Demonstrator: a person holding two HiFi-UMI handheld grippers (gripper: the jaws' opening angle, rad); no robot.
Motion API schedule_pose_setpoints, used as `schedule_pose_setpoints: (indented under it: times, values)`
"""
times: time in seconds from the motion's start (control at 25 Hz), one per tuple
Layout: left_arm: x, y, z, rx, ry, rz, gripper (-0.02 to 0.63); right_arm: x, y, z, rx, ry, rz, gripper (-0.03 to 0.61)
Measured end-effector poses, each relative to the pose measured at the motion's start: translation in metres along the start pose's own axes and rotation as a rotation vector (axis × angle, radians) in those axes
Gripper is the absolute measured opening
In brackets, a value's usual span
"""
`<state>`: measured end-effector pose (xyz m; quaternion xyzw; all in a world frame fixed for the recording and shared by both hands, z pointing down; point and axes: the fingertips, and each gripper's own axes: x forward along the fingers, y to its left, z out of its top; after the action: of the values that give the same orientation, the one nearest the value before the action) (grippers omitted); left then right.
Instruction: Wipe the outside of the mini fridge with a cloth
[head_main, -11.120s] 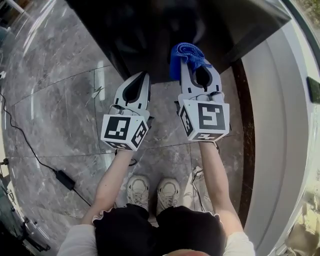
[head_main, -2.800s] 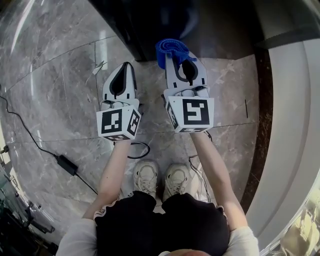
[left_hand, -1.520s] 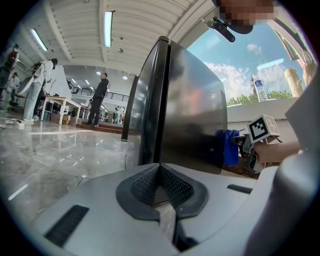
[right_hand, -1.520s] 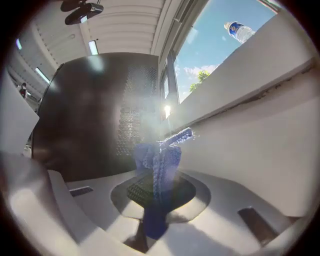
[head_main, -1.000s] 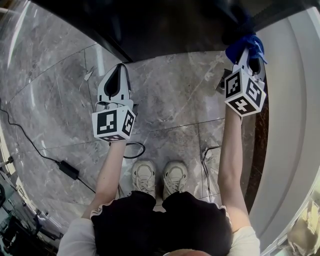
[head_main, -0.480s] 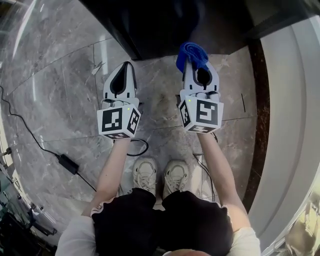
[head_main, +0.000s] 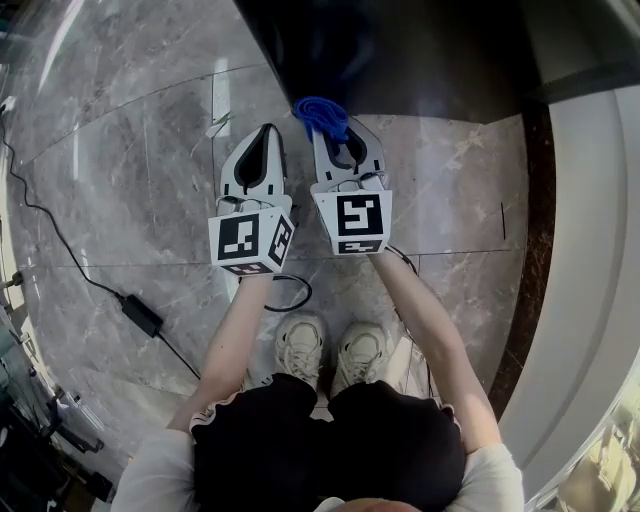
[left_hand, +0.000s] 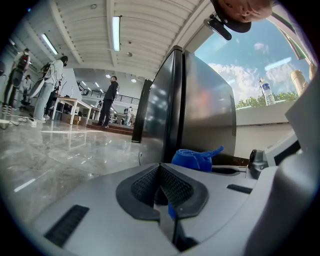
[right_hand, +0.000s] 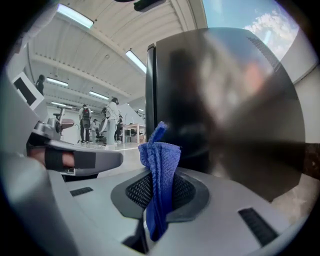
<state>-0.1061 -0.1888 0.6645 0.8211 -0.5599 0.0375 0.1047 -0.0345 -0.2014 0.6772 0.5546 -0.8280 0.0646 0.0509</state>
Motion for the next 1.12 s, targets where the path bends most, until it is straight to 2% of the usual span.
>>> schedule_pose_setpoints:
  times: [0.2, 0.56, 0.8, 1.12]
  values:
    - [0.001, 0.011, -0.005, -0.013, 0.011, 0.027, 0.003, 0.02, 0.023, -0.01, -0.015, 0.014, 0.064, 0.064]
    - [0.005, 0.007, -0.012, -0.018, 0.027, 0.018, 0.003, 0.024, 0.013, -0.01, -0.042, 0.015, 0.046, 0.064]
    - [0.008, -0.011, -0.012, -0.009, 0.026, -0.017, 0.003, 0.01, -0.017, -0.01, -0.016, 0.022, -0.017, 0.064]
    - [0.025, -0.063, -0.022, 0.002, 0.05, -0.139, 0.003, -0.022, -0.088, -0.017, -0.015, 0.036, -0.167, 0.064]
